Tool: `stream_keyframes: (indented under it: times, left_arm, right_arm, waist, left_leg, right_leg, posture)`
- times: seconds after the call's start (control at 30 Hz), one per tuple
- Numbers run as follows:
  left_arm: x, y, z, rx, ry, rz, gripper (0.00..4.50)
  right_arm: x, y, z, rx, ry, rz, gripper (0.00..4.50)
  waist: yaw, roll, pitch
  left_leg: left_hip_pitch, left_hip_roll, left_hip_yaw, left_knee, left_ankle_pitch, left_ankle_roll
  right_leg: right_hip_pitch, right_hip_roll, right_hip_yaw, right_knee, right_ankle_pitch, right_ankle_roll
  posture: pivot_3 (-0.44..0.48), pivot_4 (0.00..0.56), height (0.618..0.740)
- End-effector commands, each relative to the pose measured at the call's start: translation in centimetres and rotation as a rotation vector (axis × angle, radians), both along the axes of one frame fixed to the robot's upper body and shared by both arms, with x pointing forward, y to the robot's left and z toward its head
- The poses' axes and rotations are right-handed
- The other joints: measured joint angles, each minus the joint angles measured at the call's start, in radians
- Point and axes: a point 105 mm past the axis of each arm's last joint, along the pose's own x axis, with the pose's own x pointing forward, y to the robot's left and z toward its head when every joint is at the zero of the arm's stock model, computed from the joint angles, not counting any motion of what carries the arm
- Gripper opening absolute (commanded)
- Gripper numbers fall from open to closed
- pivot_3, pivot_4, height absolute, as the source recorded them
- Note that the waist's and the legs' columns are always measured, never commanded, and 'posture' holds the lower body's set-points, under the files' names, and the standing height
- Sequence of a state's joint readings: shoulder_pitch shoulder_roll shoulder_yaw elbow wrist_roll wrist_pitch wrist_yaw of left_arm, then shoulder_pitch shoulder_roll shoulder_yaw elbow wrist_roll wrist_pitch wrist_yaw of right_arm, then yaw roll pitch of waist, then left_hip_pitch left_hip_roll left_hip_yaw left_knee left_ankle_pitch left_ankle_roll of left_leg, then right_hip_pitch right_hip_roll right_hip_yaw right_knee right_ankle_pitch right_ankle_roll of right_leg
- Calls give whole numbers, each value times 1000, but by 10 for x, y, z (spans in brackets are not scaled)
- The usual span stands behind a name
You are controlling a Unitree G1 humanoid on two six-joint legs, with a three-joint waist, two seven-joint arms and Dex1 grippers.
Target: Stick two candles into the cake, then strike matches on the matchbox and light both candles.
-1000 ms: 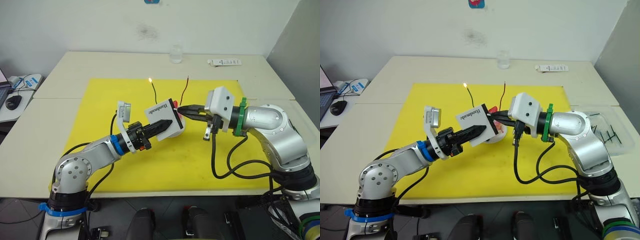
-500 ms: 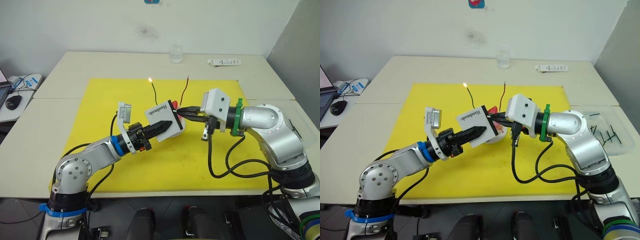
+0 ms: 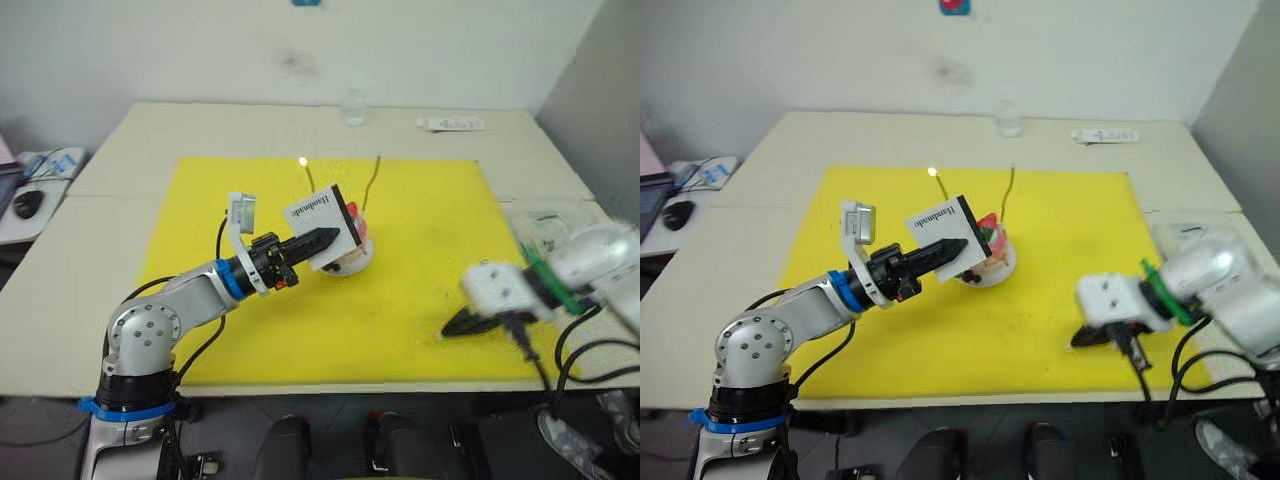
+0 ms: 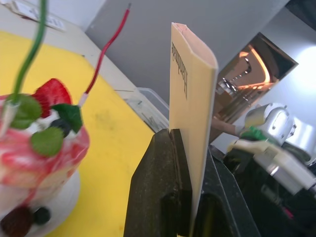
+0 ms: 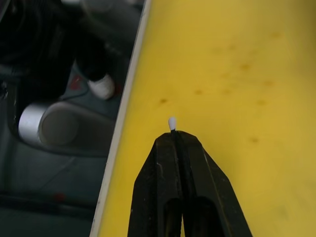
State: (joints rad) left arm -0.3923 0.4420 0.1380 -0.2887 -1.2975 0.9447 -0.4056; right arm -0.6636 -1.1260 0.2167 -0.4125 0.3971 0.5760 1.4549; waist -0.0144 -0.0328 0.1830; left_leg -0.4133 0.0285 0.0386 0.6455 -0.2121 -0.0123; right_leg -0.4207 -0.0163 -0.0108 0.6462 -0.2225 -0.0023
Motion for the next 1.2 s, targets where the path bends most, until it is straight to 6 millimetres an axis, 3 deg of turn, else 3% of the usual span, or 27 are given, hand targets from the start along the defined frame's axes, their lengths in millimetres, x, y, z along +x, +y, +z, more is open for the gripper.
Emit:
stream_keyframes:
  times: [0.03, 0.13, 0.37, 0.77, 1.2]
  left_arm:
    - [-10, -6, 7, -27, -32, -43, 0]
    - [-11, -10, 6, -27, -31, -61, 0]
    - [-10, -13, 8, -26, -39, -74, 0]
    - [-5, -11, 14, -67, -6, -55, 0]
    - [-3, -14, 22, -98, 16, -63, 0]
  right_arm:
    - [16, 10, 48, 183, -75, -87, 25]
    - [31, 18, 64, 271, -154, -135, 25]
    - [39, 37, 72, 383, -303, -135, 25]
    - [45, 53, 66, 384, -701, 6, 25]
    - [51, 62, 51, 315, -823, 92, 25]
  waist:
    - [-10, -1, 0]
    - [-6, -2, 0]
    - [9, -1, 0]
    - [13, -1, 0]
    - [13, -1, 0]
  left_leg:
    - [0, 1, -1, 0, 0, 0]
    - [1, 1, -7, 0, 0, 0]
    - [-3, 1, -5, 0, 0, 0]
    - [-3, 0, -5, 0, 0, 0]
    - [-3, 1, -5, 0, 0, -1]
  right_leg:
    - [0, 0, 0, 0, 0, -1]
    - [1, 4, -3, 3, -2, -5]
    - [-1, 7, -1, 1, -1, -1]
    - [0, 6, -1, 2, -2, 2]
    - [0, 6, 0, 2, -1, 2]
  posture:
    - [0, 150, 740]
    - [0, 150, 740]
    - [0, 150, 740]
    - [0, 150, 740]
    - [0, 150, 740]
